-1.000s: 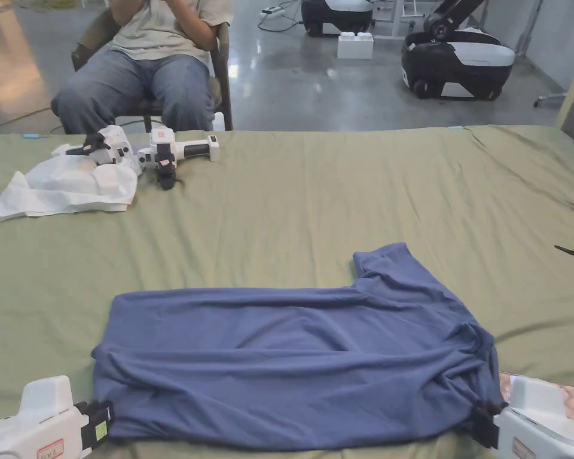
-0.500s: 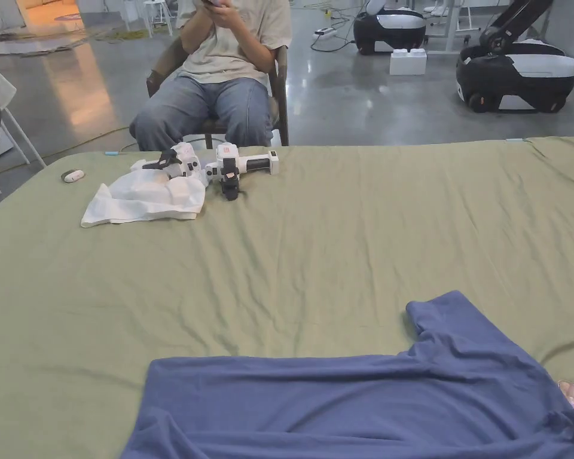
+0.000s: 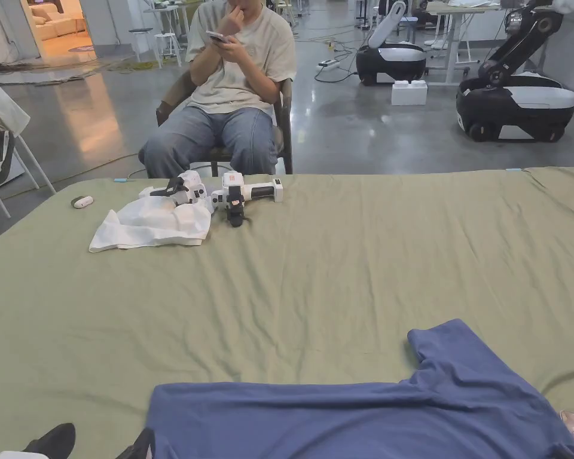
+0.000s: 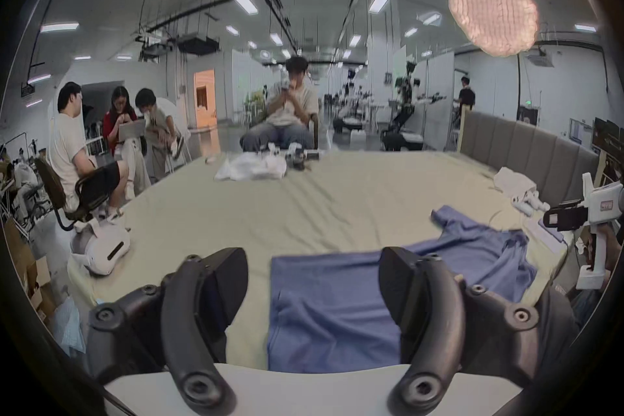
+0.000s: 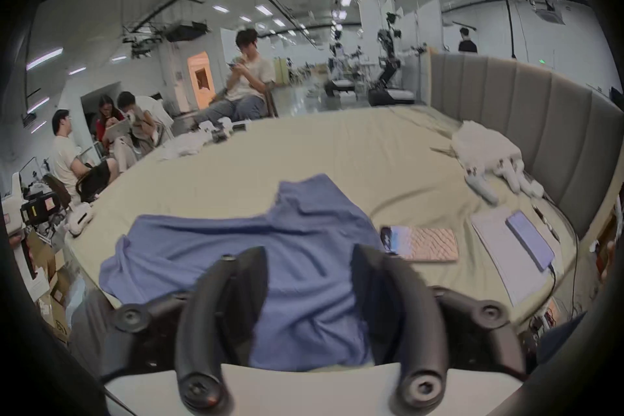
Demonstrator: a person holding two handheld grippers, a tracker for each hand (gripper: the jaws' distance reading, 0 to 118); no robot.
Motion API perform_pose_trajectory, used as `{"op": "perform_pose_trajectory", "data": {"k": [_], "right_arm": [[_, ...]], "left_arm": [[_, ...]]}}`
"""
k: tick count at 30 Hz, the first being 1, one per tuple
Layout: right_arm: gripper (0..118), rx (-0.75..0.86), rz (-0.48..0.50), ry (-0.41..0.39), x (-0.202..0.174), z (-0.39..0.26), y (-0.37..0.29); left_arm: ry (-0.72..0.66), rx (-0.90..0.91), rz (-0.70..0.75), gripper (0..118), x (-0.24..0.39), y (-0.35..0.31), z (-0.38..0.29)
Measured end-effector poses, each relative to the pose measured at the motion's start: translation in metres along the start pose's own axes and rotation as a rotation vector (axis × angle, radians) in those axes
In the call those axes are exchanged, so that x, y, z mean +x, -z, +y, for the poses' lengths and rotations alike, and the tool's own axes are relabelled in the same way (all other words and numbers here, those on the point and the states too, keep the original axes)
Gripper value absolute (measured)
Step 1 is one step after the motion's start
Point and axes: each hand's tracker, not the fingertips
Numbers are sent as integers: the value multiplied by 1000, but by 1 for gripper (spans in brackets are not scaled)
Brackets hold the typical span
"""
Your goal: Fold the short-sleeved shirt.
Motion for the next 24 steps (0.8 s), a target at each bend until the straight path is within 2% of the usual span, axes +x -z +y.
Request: {"op": "perform_pose_trajectory", "data": {"k": [1, 2, 4, 5, 11, 12, 13, 14, 15, 22, 24], "right_arm": [[35, 4, -10, -15, -5, 2, -1], [15, 11, -12, -26, -10, 4, -1], [5, 22, 0, -36, -14, 6, 1], [0, 26, 15, -37, -15, 6, 1], [0, 3, 21, -34, -17, 5, 15], [0, -1, 22, -31, -15, 4, 17], [0, -8, 23, -25, -14, 3, 19], [0, -17, 25, -20, -13, 2, 21], [0, -22, 25, -17, -11, 1, 23], [0, -119, -4, -9, 7, -20, 29], [0, -143, -21, -15, 13, -26, 28]], "left_arm": [[-5, 10, -4, 70, 5, -2, 4], [-13, 20, -23, 46, 7, -3, 6], [-26, 20, -56, 6, 13, -2, 8], [-27, 22, -56, 0, 17, -1, 8], [-60, -73, -69, 0, 8, 35, 0], [-85, -105, -65, 9, 3, 47, -1], [-116, -148, -61, 27, -5, 64, -1], [-149, -184, -62, 58, -15, 84, -4], [-165, -210, -66, 70, -22, 101, -7], [-214, -444, 15, 68, -60, 243, -40], [-203, -518, 43, 64, -65, 273, -54]]}}
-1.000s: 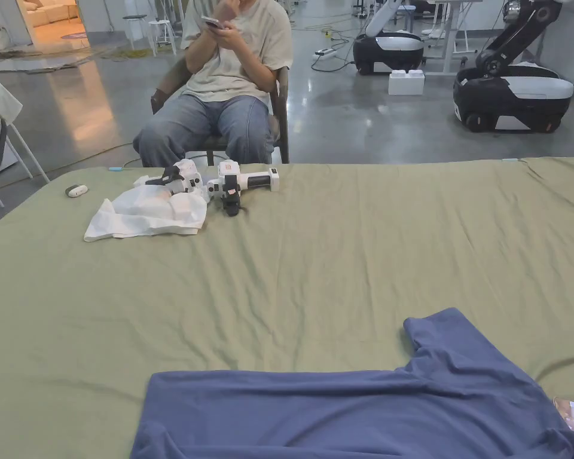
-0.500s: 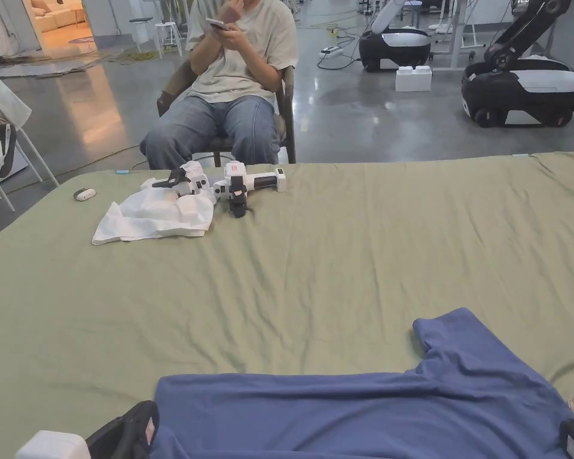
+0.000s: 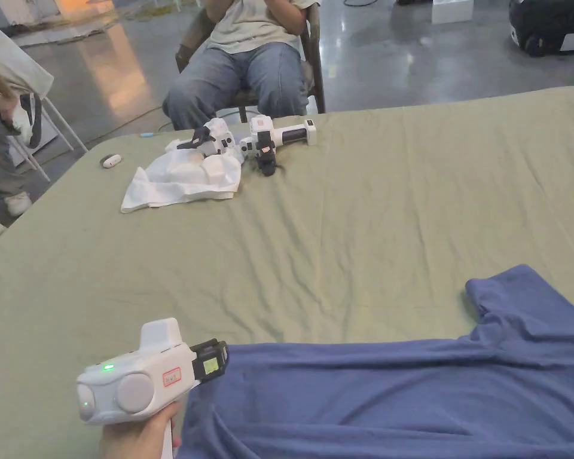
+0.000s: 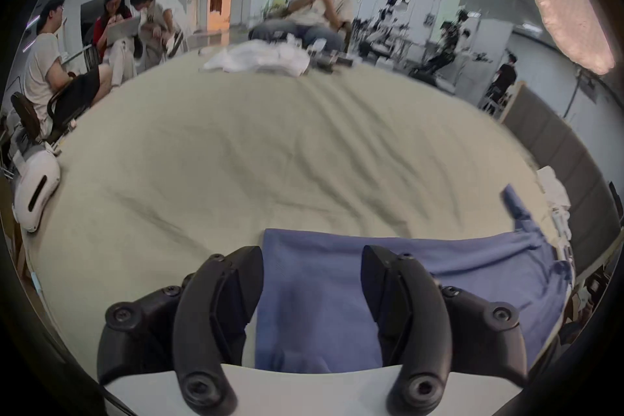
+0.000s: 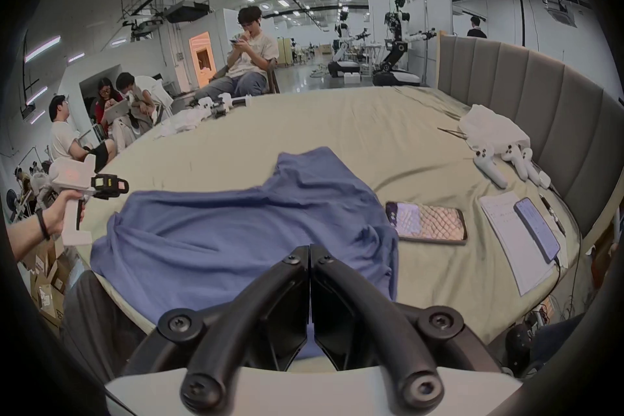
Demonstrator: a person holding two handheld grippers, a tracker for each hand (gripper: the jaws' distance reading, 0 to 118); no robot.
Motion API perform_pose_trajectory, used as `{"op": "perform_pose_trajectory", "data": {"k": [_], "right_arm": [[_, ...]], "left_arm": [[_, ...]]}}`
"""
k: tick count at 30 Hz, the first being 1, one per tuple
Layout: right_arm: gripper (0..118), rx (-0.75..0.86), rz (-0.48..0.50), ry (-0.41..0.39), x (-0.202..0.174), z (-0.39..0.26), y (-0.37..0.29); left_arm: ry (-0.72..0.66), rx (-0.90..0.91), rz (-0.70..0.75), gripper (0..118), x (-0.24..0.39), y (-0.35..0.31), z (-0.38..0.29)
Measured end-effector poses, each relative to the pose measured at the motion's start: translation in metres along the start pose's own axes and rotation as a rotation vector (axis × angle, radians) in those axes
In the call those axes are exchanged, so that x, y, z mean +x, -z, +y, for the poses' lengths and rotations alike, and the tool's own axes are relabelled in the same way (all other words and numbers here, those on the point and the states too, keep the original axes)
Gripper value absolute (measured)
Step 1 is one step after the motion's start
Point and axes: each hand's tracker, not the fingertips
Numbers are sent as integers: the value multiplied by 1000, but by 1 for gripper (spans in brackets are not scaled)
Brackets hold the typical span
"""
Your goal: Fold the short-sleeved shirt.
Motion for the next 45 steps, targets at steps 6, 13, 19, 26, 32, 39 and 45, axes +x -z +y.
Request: {"op": "perform_pose_trajectory", "data": {"k": [6, 13, 19, 26, 32, 39, 45], "right_arm": [[0, -73, -34, 33, 22, -5, 10], [73, -174, 1, 84, 43, 51, 104], [79, -359, -100, 29, 65, 98, 232], [0, -416, -104, -66, 51, 97, 254], [0, -289, -72, 24, 46, 97, 195], [0, -191, -35, -21, 42, 40, 57], [0, -230, -36, 17, 46, -21, 6]], "left_arm": [[43, -35, 38, 14, 8, 32, -7], [157, -117, 84, 1, 26, 47, -3], [207, -130, 97, 1, 31, 44, -4], [205, -140, 88, 1, 29, 44, -2], [107, -5, 20, 0, 21, -4, -1], [83, 56, -103, 0, -17, -127, -64], [97, -50, -119, 0, -35, -148, -122]]}}
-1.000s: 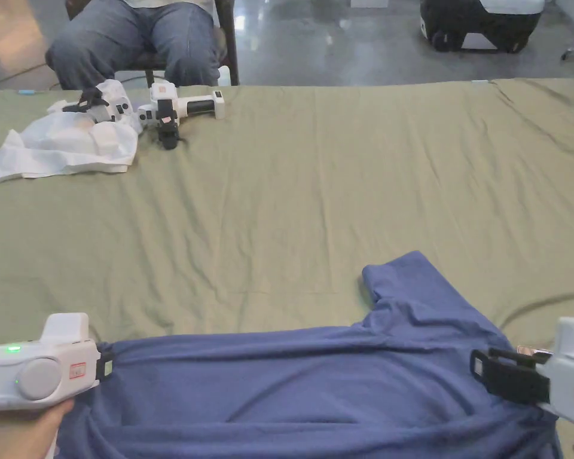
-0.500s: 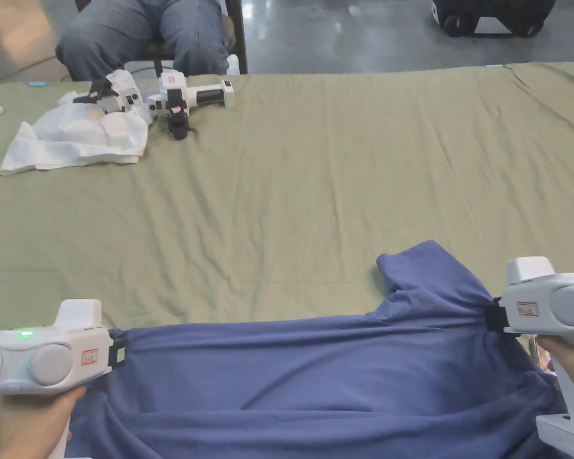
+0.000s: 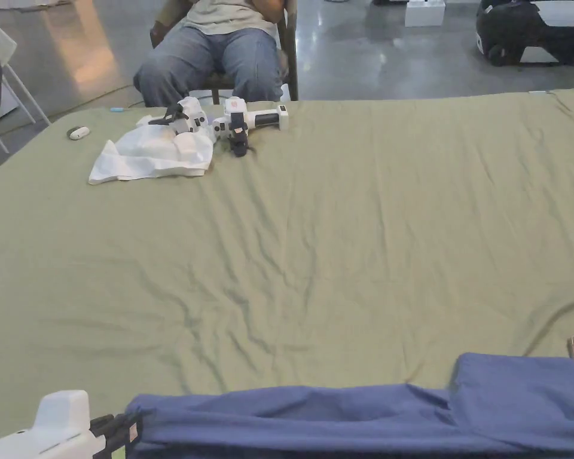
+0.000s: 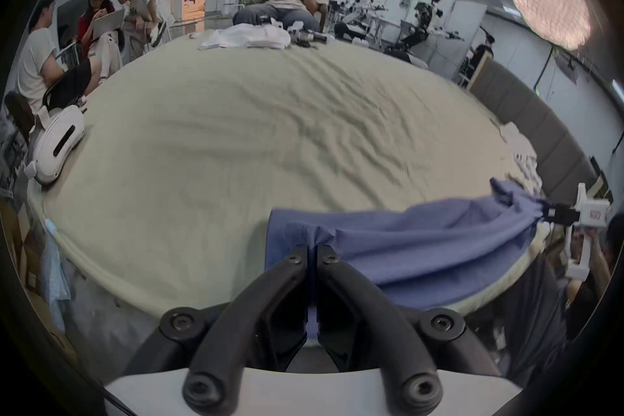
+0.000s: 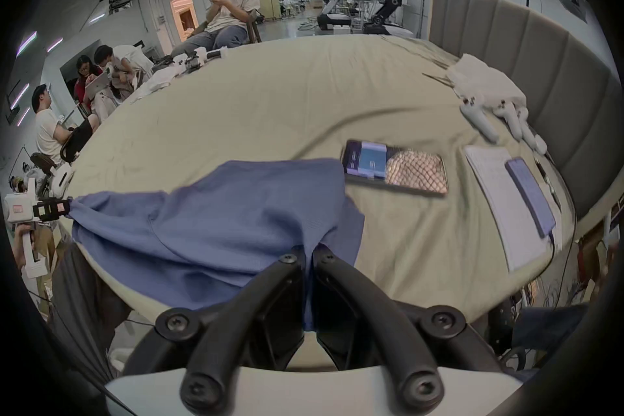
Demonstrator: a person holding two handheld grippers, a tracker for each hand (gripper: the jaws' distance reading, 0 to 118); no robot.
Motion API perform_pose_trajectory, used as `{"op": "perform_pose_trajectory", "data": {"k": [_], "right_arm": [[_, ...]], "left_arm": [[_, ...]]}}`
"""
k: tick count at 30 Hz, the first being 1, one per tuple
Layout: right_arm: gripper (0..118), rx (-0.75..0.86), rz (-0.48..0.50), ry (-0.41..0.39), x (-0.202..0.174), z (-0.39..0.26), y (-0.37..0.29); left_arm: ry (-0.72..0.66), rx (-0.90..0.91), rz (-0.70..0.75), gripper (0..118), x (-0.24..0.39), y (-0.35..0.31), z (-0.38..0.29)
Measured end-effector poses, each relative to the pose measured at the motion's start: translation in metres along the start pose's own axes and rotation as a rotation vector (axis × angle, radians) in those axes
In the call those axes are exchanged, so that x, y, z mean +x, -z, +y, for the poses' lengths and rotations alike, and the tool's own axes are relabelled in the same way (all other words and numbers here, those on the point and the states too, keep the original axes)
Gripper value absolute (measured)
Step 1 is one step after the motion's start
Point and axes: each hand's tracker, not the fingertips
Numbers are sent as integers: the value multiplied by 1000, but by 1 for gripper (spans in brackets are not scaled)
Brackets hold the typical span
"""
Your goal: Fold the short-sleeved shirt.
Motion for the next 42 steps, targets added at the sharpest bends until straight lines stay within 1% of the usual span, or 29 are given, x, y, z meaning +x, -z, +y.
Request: {"op": "perform_pose_trajectory", "data": {"k": [1, 5, 6, 7, 8, 9, 10, 11, 12, 14, 15, 17, 19, 20, 21, 22, 23, 25, 26, 27, 29, 32, 33, 34, 35, 36, 37, 40, 42], "right_arm": [[0, -5, -2, 0, -1, -6, -1], [1, -19, -19, 4, -5, -17, 8], [8, -22, -21, -7, -6, -18, 11], [26, -29, -27, -20, -7, -17, 15], [58, -41, -40, -40, -8, -16, 17], [67, -46, -66, -65, -10, -16, 17], [67, -32, -77, -78, -11, -16, 15], [67, -7, -66, -74, -4, -22, 15], [67, 32, -52, -59, -5, -20, 8], [67, 131, -13, 13, -10, -20, -10], [67, 168, 14, 29, -13, -21, -17], [67, 260, 42, 51, -23, -22, -34], [65, 319, 73, 50, -37, -23, -50], [56, 343, 107, 46, -42, -22, -56], [43, 367, 117, 42, -47, -22, -61], [28, 380, 116, 40, -53, -21, -66], [11, 385, 111, 38, -60, -22, -69], [5, 400, 131, 33, -64, -21, -72], [0, 404, 152, 29, -67, -20, -72], [0, 405, 156, 26, -69, -20, -71], [0, 384, 153, 10, -71, -19, -67], [0, 373, 150, 7, -68, -21, -63], [0, 373, 154, 8, -67, -22, -64], [0, 375, 155, 11, -66, -23, -65], [0, 374, 156, 14, -68, -22, -68], [0, 367, 158, 17, -66, -22, -67], [0, 359, 160, 18, -65, -23, -66], [0, 337, 153, 12, -61, -28, -62], [0, 329, 150, 13, -60, -31, -62]], "left_arm": [[26, -17, 7, 0, 3, 3, -6], [35, -18, 8, 1, 5, 11, -20], [29, -16, 8, 12, 4, 12, -22], [17, -12, 9, 28, 4, 13, -23], [15, -16, 18, 63, 4, 13, -22], [16, -14, 29, 84, 3, 13, -21], [25, -1, 52, 93, 5, 9, -20], [34, 51, 69, 93, 8, 0, -18], [40, 113, 69, 93, 10, -11, -18], [27, 311, 115, 93, 20, -38, -19], [14, 360, 138, 93, 25, -48, -19], [-2, 451, 124, 92, 38, -73, -20], [14, 520, 92, 91, 52, -94, -22], [29, 545, 83, 84, 59, -103, -23], [41, 553, 78, 76, 64, -109, -24], [45, 548, 74, 65, 69, -115, -25], [46, 547, 69, 43, 74, -120, -25], [40, 553, 44, 11, 77, -123, -26], [30, 550, 28, 0, 78, -125, -27], [23, 556, 5, 0, 77, -124, -26], [-6, 492, -39, 0, 69, -117, -23], [-58, 436, -33, 0, 53, -104, -20], [-85, 425, -34, 7, 44, -98, -20], [-140, 407, -46, 25, 33, -89, -18], [-204, 363, -39, 73, 18, -78, -14], [-263, 315, -66, 103, 6, -66, -12], [-315, 254, -95, 117, -9, -50, -11], [-428, 140, -196, 113, -44, -7, -15], [-525, 112, -213, 113, -59, 17, -22]]}}
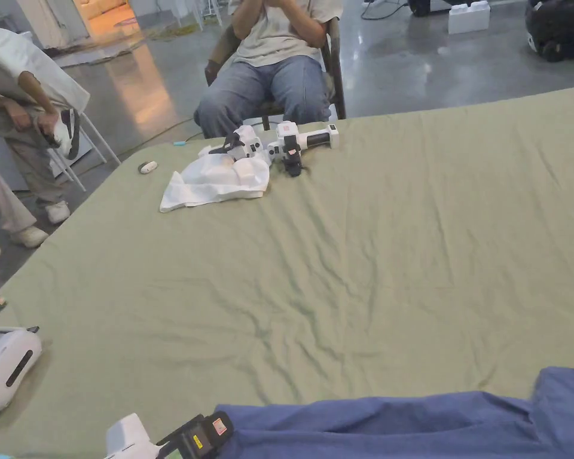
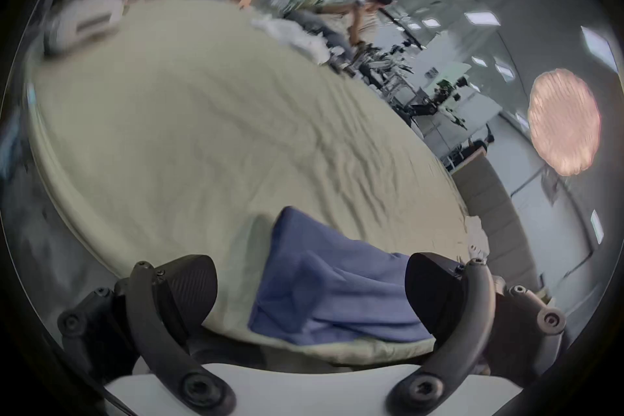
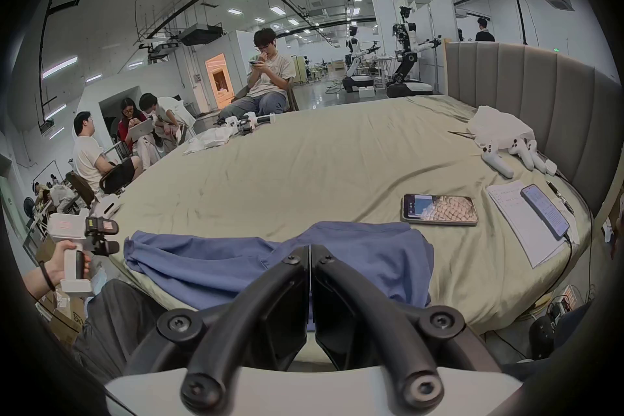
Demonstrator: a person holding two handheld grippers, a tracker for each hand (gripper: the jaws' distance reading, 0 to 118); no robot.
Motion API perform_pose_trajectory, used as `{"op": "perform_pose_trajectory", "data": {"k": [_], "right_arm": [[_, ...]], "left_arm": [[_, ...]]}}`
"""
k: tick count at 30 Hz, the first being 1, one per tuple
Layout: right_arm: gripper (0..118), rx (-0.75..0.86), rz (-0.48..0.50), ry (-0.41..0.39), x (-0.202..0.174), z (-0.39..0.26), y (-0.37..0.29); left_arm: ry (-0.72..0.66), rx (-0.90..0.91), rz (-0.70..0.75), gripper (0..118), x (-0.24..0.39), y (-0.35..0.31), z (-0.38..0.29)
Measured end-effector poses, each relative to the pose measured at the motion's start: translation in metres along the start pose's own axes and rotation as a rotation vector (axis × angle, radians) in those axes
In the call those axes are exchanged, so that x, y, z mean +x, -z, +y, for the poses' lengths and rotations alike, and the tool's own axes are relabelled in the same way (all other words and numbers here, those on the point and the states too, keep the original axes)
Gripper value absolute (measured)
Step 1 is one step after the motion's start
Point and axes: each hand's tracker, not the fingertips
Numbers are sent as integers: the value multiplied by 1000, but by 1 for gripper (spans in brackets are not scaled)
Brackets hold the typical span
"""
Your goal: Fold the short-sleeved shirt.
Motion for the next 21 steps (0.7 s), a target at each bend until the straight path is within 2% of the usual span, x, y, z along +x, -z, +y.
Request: {"op": "perform_pose_trajectory", "data": {"k": [3, 5, 6, 7, 8, 9, 10, 12, 18, 21], "right_arm": [[0, -16, -4, 6, 0, -3, -2], [0, -25, -10, 9, 1, -4, -2], [0, -28, -13, 10, 1, -5, -2], [0, -28, -17, 11, 2, -5, -2], [0, -30, -18, 15, 2, -5, -2], [0, -33, -17, 18, 1, -5, -2], [0, -35, -17, 21, 1, -5, -1], [0, -35, -22, 22, 0, -5, 0], [0, -45, -17, 22, -6, -1, -1], [0, -45, -16, 15, -8, 1, -1]], "left_arm": [[-116, -43, -42, 111, -21, 28, -2], [-114, 24, -108, 109, -19, 30, -3], [-137, 22, -151, 105, -19, 31, -1], [-183, 18, -191, 83, -19, 32, -2], [-220, -2, -217, 34, -17, 35, -2], [-207, -21, -161, 10, -14, 40, -3], [-176, -24, -112, 11, -10, 43, -5], [-176, -30, -158, 9, -9, 40, -3], [-164, 77, -122, 4, -8, 2, 36], [-72, 173, -47, 4, -1, -28, 68]]}}
